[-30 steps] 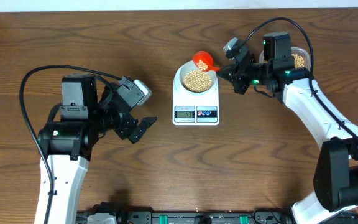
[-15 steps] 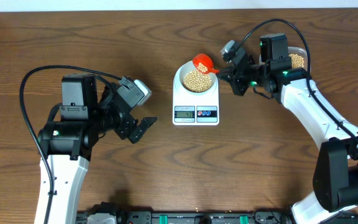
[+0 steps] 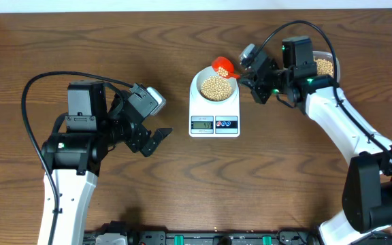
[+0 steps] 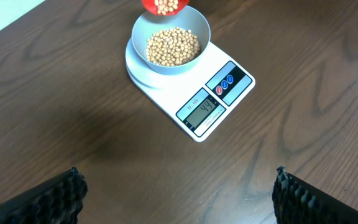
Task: Scoop item into bowl and weigh 50g on scale
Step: 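Shake the tilted scoop over the bowl to drop remaining beans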
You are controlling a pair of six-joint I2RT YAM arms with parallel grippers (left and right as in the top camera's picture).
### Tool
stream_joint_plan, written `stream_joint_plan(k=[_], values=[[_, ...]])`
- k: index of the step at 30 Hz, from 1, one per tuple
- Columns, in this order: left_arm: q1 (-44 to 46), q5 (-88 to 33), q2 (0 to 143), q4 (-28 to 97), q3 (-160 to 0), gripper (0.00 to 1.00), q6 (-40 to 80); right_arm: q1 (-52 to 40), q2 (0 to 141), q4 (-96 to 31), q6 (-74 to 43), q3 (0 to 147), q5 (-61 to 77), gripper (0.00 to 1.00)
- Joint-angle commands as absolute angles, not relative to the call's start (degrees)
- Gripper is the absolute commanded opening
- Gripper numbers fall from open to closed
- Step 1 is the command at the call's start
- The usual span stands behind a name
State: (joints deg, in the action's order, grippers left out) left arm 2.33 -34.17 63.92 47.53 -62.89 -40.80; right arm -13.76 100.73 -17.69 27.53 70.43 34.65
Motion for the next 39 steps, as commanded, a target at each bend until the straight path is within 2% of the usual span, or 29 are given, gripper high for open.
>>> stream_joint_plan(k=[1,9,39], values=[[2.07,-34.26,64.1,47.55,-63.99,0.98,-41.54,-14.5,98.89,-17.39,28.4,70.35,34.54,0.01],[2.04,-34.26,64.1,47.55,-63.99,0.98,-41.54,-15.97,98.37,-17.3,28.67,70.35,28.58,0.01],[2.04,-34.26,64.1,47.55,-63.99,0.98,-41.56,-16.21,97.32,-15.49,28.8,70.35,28.64,0.01]])
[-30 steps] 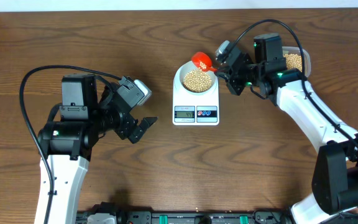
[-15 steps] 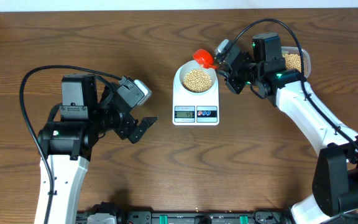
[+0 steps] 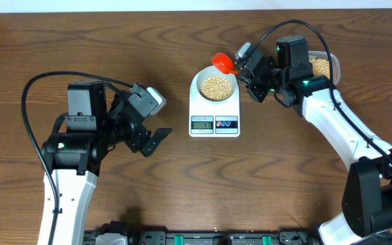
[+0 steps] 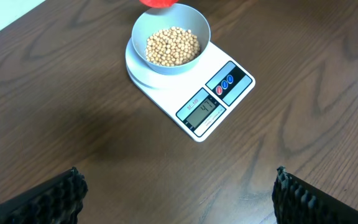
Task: Scoop item into bowl and weigh 50g on scale
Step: 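Shake the tilted scoop over the bowl to drop remaining beans, then carry the red scoop with the right gripper back into the tub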
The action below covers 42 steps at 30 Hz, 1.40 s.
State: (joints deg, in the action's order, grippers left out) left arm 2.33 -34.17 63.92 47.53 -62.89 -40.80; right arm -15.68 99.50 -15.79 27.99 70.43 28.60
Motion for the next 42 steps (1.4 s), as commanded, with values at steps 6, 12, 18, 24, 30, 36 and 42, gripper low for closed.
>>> stream_joint_plan(k=[6,12,18,24,30,36,42], values=[[2.04,-34.26,64.1,47.55,-63.99,0.98,-41.56,-15.2,94.15,-15.05,28.82,70.37,28.6,0.01],[2.04,-34.26,64.1,47.55,-63.99,0.98,-41.56,-10.2,89.25,-14.74,28.8,70.37,24.82,0.01],[2.04,-34.26,64.1,47.55,-63.99,0.98,-41.54,-5.1,88.73,-16.69,28.8,70.37,5.3,0.01],[2.04,-34.26,64.1,47.55,-63.99,0.98,-41.56,-4.19,88.77,-18.46,28.82,70.35,-16.05,0.01],[2.07,-34.26,64.1,47.55,-63.99,0.98,-41.54,-4.08,90.0,-22.57,28.86,70.32,-16.43,0.01],[2.04,-34.26,64.1,47.55,-63.99,0.98,-41.56,-4.47,93.73,-24.23,29.93,70.32,-21.78,0.01],[2.04,-34.26,64.1,47.55,-63.99,0.98,-41.54,-5.28,97.14,-24.27,31.24,70.32,-25.41,0.01]])
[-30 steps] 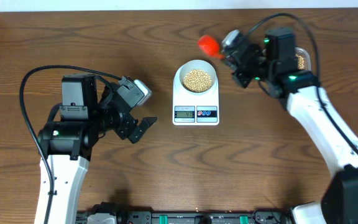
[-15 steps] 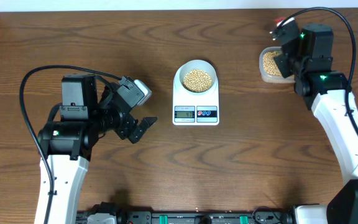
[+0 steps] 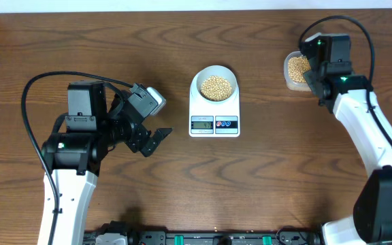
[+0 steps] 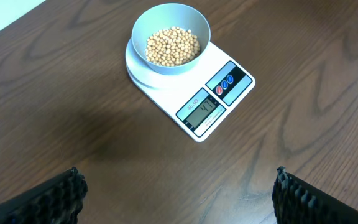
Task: Scoop item into bowl and weigh 50g on scale
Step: 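Carry the red scoop with the right gripper back into the tub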
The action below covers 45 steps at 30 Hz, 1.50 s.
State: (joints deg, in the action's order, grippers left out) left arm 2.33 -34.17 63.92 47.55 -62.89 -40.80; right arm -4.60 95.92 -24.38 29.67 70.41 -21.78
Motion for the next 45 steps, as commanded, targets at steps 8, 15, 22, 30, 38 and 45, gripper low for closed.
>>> stream_joint_plan(k=[8,15,22,30,38,45], values=[[2.04,-34.26,64.1,47.55,-63.99,0.98,-41.54,-5.67,97.76,-25.67,31.86,70.32,-25.41,0.01],[2.04,-34.26,64.1,47.55,-63.99,0.98,-41.54,-5.67,99.15,-26.57,32.03,70.32,-26.33,0.01],[2.04,-34.26,64.1,47.55,-63.99,0.98,-41.54,-5.67,100.92,-26.59,33.34,70.32,-28.4,0.01],[2.04,-34.26,64.1,47.55,-63.99,0.98,-41.54,-5.67,101.01,-26.59,33.36,70.32,-28.4,0.01],[2.04,-34.26,64.1,47.55,-63.99,0.98,-41.56,-5.67,103.02,-26.61,33.34,70.32,-30.02,0.01],[2.04,-34.26,64.1,47.55,-63.99,0.98,-41.56,-5.67,103.53,-26.85,33.32,70.32,-32.84,0.01]])
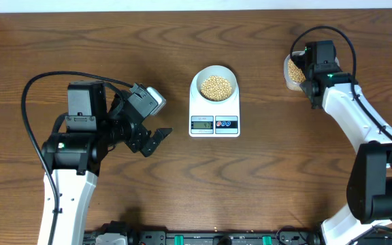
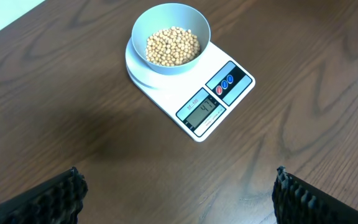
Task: Scoop item into bowl and weigh 50g on scale
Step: 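Carry the red scoop with the right gripper back into the tub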
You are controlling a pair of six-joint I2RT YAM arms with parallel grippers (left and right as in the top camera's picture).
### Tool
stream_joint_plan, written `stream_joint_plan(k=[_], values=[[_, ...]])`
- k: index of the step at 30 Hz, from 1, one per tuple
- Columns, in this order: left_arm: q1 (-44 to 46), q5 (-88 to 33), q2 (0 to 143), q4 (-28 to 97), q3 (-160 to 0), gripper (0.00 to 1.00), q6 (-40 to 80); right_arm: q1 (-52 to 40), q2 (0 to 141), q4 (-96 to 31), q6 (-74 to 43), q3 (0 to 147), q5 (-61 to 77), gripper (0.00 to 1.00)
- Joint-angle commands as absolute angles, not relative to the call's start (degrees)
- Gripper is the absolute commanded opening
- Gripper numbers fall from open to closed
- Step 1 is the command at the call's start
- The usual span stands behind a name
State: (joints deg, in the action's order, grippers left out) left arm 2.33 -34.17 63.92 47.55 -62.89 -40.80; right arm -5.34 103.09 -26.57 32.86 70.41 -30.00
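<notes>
A pale bowl (image 1: 214,85) of soybeans sits on the white kitchen scale (image 1: 214,109); the left wrist view shows the same bowl (image 2: 171,38) and the scale's lit display (image 2: 204,109), whose first digit reads 4. My left gripper (image 2: 179,190) hangs open over bare table, left of the scale. My right arm's wrist (image 1: 316,58) is over the clear container of soybeans (image 1: 290,72) at the far right. Its fingers are hidden beneath it, and no scoop is in sight.
The table's far edge runs along the top, with a white wall behind it. A black rail with connectors (image 1: 203,238) lies along the near edge. Cables loop off both arms.
My right wrist has shifted a little left and nearer, and now covers more of the soybean container. The bowl, the scale and my left arm stand as before.
First my right gripper held a red scoop with beans over the bowl's far rim. Then the scoop was tipped at that rim. After that the arm was back at the bean container with the scoop out of sight, and now it is lower over it.
</notes>
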Motion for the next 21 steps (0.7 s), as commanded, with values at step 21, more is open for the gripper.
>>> stream_joint_plan(k=[21], values=[[2.04,-34.26,64.1,47.55,-63.99,0.98,-41.54,-5.72,103.5,-30.0,26.94,70.5,-21.89,0.01]])
